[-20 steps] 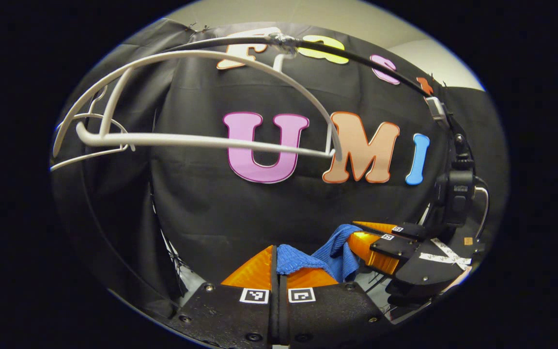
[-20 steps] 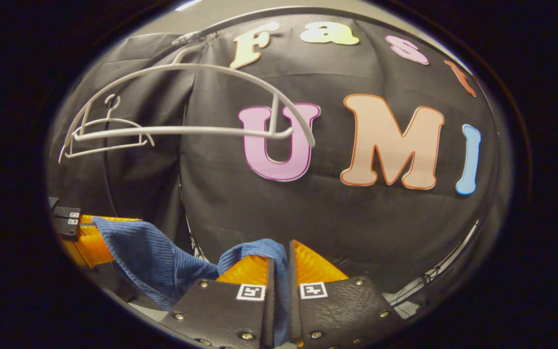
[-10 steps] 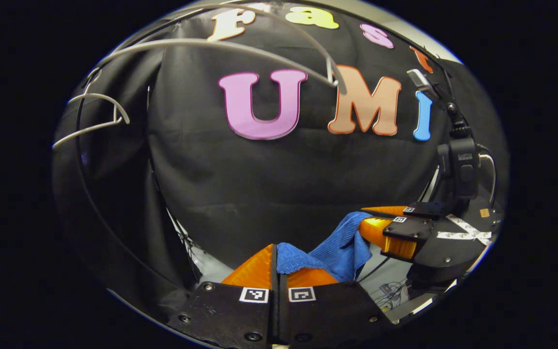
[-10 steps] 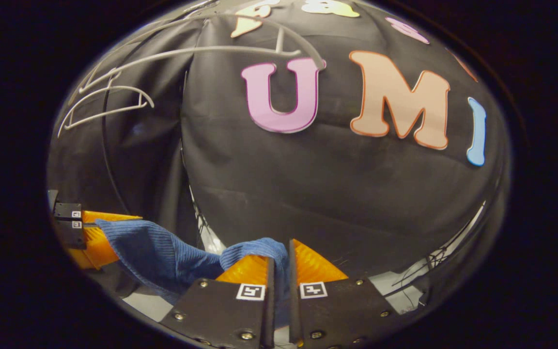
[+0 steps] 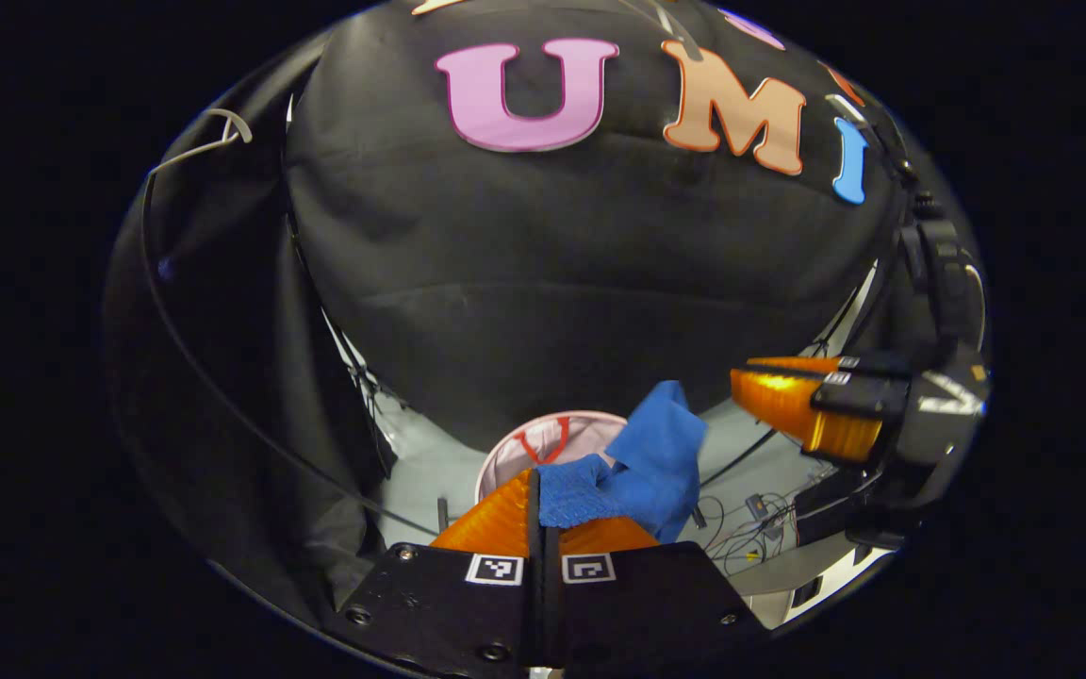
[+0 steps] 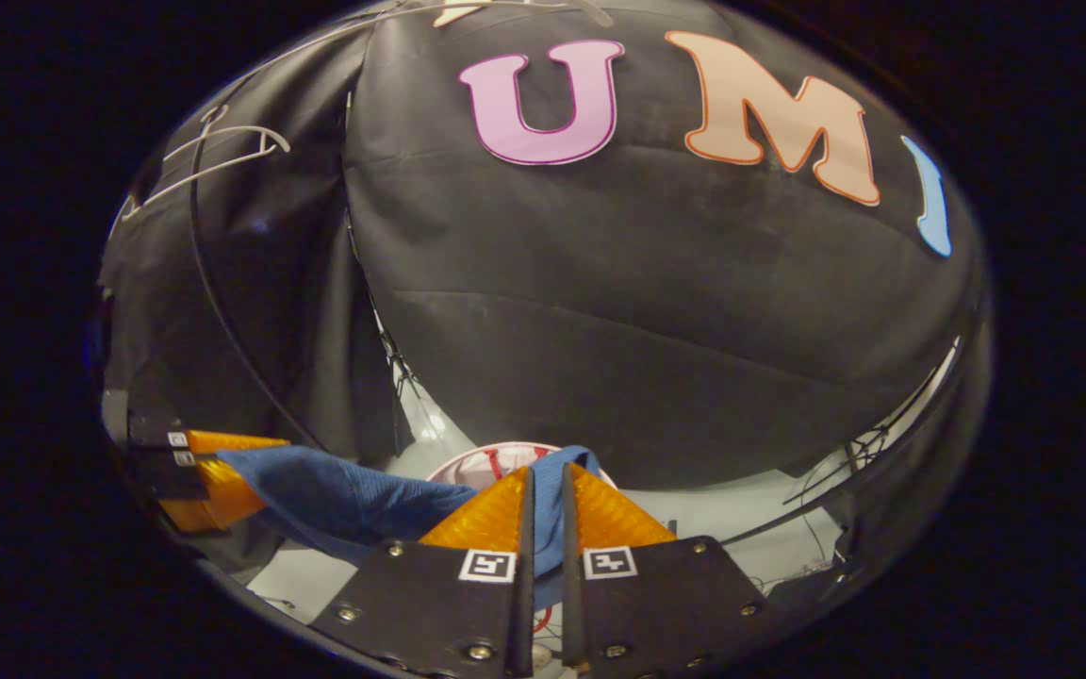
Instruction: Grasp the clothes on the hanger with both hands and then place them into the laundry hamper below.
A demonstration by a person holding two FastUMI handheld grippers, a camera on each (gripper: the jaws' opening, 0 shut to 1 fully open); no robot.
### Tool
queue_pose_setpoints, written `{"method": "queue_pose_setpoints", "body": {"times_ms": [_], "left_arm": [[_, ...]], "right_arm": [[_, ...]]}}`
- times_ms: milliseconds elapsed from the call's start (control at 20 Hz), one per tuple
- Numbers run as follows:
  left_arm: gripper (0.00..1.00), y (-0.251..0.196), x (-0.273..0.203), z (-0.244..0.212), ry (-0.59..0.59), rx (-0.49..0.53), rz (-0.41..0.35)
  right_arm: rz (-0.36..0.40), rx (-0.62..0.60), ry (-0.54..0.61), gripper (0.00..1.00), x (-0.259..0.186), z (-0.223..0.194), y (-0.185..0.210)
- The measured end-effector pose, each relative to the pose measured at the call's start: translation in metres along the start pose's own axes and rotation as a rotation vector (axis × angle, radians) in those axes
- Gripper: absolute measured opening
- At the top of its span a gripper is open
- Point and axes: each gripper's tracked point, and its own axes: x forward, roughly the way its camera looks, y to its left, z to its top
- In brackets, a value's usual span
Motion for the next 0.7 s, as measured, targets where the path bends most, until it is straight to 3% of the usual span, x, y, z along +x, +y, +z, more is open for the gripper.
{"method": "queue_pose_setpoints", "body": {"times_ms": [100,150,200,700], "left_arm": [[0.03,-0.006,0.0092,-0.0261,0.06,-0.009,-0.003],[0.11,-0.0079,0.0121,-0.0278,0.056,-0.01,0.0],[0.12,-0.0061,0.0117,-0.027,0.058,-0.01,0.0],[0.12,-0.0052,0.0078,-0.0232,0.065,-0.03,0.004]], "right_arm": [[0.002,-0.001,0.004,0.12,-0.002,-0.0047,0.0018],[0.003,-0.001,0.004,0.12,-0.0024,-0.0044,0.0022],[0.004,0.0,0.006,0.12,-0.0017,-0.0057,0.0028],[0.012,0.004,0.024,0.12,-0.0014,-0.0099,0.0032]]}}
